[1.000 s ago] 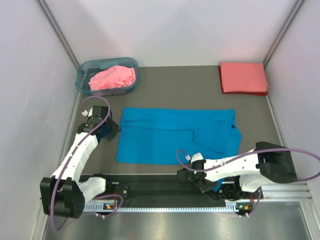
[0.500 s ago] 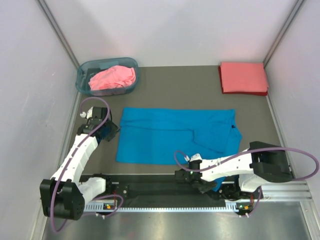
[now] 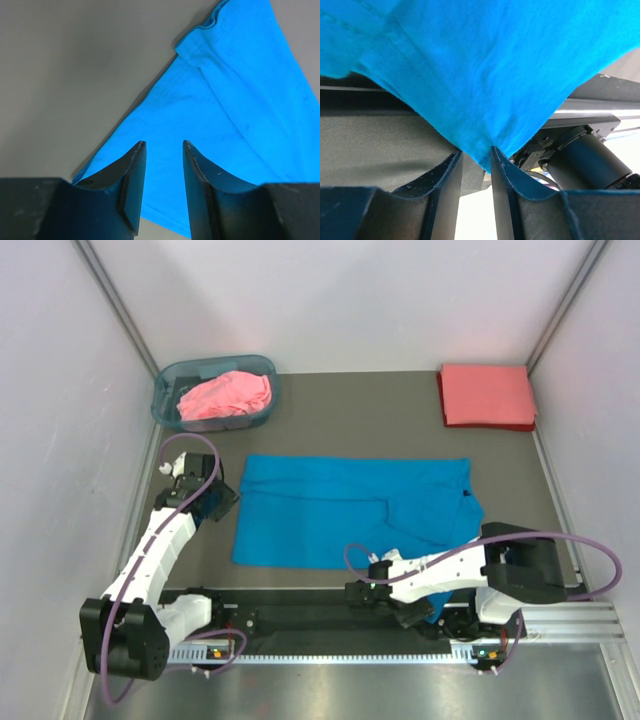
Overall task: Fold and stack the t-shirts
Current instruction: Fold the tshirt
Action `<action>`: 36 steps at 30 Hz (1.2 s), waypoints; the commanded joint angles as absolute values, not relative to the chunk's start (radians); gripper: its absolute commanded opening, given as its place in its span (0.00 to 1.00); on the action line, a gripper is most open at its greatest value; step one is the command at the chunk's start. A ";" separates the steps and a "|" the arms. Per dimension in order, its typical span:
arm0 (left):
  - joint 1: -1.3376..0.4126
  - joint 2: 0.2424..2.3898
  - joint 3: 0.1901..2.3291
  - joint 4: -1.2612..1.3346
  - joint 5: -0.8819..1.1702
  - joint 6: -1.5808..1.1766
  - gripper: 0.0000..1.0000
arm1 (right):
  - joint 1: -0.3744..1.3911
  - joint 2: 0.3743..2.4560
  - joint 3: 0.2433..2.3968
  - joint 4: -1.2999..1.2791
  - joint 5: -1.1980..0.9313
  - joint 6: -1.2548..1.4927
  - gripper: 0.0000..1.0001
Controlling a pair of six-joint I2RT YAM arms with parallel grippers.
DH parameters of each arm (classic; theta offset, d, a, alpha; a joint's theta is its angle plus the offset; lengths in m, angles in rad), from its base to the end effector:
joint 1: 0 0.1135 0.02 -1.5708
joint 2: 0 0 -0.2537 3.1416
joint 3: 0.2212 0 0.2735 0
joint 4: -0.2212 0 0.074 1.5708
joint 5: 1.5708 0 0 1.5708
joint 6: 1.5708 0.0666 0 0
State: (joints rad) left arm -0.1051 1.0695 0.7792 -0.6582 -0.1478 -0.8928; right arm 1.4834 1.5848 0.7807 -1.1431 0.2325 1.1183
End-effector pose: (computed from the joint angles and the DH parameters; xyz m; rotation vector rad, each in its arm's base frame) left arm 0.2521 -0.0167 0.2034 -1.0216 2.3022 -0.2238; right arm 0.0328 0.1988 0.0875 -0.6006 2.8920 -0.6340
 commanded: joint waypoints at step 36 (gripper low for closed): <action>-0.101 0.951 0.747 -0.880 -0.135 -1.068 0.42 | 1.348 1.523 0.971 -1.390 0.515 1.173 0.00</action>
